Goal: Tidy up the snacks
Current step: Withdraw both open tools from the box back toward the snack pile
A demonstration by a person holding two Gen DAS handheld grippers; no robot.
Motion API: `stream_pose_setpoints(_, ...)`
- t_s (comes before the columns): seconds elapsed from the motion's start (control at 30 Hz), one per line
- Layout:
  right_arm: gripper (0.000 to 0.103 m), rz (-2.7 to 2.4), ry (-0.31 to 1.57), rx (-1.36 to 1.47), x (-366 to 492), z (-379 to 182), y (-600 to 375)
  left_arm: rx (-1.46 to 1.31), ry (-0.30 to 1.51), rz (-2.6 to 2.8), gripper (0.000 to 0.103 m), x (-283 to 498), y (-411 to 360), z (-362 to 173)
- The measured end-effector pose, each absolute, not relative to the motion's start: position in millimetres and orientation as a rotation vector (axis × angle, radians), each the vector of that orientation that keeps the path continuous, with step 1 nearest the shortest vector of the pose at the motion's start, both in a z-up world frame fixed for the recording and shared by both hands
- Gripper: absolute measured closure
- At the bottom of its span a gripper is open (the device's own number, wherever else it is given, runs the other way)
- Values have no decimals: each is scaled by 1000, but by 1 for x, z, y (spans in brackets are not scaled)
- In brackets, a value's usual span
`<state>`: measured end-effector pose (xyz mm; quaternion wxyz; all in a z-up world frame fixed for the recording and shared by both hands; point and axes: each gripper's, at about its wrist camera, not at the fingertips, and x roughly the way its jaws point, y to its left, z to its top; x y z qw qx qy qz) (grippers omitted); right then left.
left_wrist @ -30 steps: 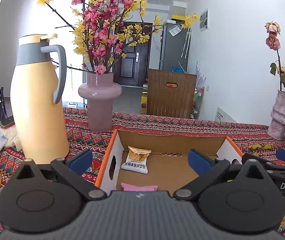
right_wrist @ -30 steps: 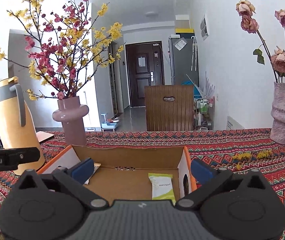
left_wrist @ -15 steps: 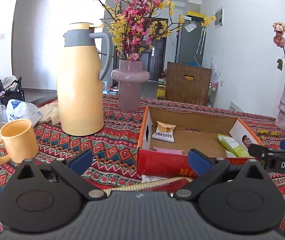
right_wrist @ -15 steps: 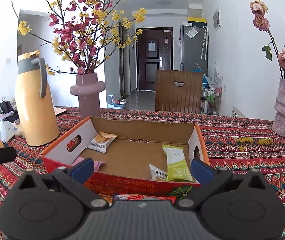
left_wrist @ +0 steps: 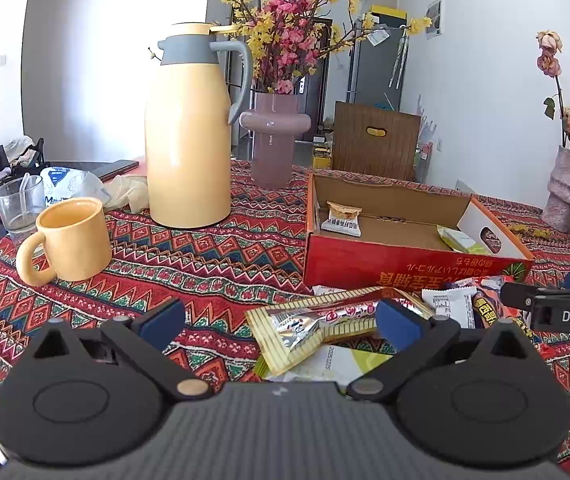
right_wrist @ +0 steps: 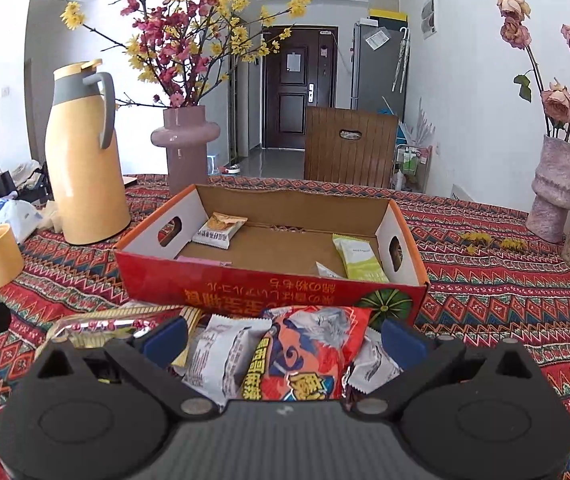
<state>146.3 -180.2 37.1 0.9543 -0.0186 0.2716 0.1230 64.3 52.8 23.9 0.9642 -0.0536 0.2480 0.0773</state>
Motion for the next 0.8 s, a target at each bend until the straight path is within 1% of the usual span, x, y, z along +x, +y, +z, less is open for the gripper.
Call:
stream_pose_setpoints(0.27, 0, 245, 621, -26, 122, 18, -178, -121, 553, 151, 0, 62, 52, 4)
stream_pose_setpoints(0.43, 0, 215, 707, -13, 129, -8, -173, -120, 577, 148, 0, 63, 52, -3)
stream_pose_setpoints(0.8, 0, 150, 766, -4, 145, -40, -160, -135, 582, 155, 0, 60, 57, -6)
